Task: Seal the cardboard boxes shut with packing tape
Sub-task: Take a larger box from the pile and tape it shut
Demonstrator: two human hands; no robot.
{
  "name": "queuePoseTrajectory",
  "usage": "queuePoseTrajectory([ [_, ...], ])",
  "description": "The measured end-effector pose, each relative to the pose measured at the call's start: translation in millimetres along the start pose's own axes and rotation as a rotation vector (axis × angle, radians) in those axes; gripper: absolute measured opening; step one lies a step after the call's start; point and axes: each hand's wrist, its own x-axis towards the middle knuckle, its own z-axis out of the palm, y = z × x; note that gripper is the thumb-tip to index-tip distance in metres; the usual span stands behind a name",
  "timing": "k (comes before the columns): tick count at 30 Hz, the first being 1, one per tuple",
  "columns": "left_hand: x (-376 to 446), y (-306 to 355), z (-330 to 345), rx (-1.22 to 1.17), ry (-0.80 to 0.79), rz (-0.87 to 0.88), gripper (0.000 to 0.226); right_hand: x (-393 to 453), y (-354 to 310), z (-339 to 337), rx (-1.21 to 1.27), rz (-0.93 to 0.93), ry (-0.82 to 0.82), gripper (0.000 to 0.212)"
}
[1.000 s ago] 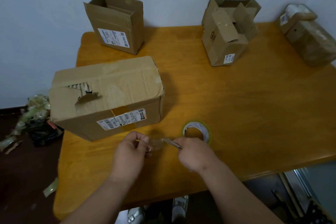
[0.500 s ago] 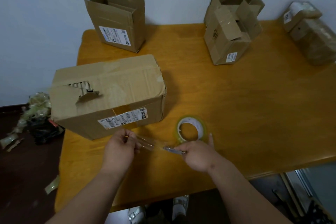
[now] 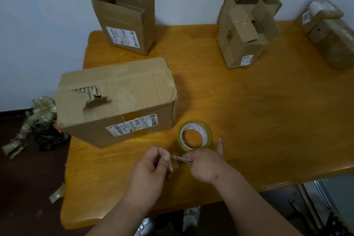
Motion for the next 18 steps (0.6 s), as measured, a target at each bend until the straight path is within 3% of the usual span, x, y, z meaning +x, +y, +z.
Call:
queuePoseTrajectory([
  [12, 27.4, -20.6, -56.0, -0.145, 0.308, -0.158, 0.018, -15.2, 22.7, -1.8, 0.215, -0.017, -0.155, 0.037],
  [18, 26.3, -28.8, -65.8, -0.156, 0.32, -0.183, 0.019, -15.4, 24.4, 14.7, 0.246, -0.01, -0.202, 0.029],
])
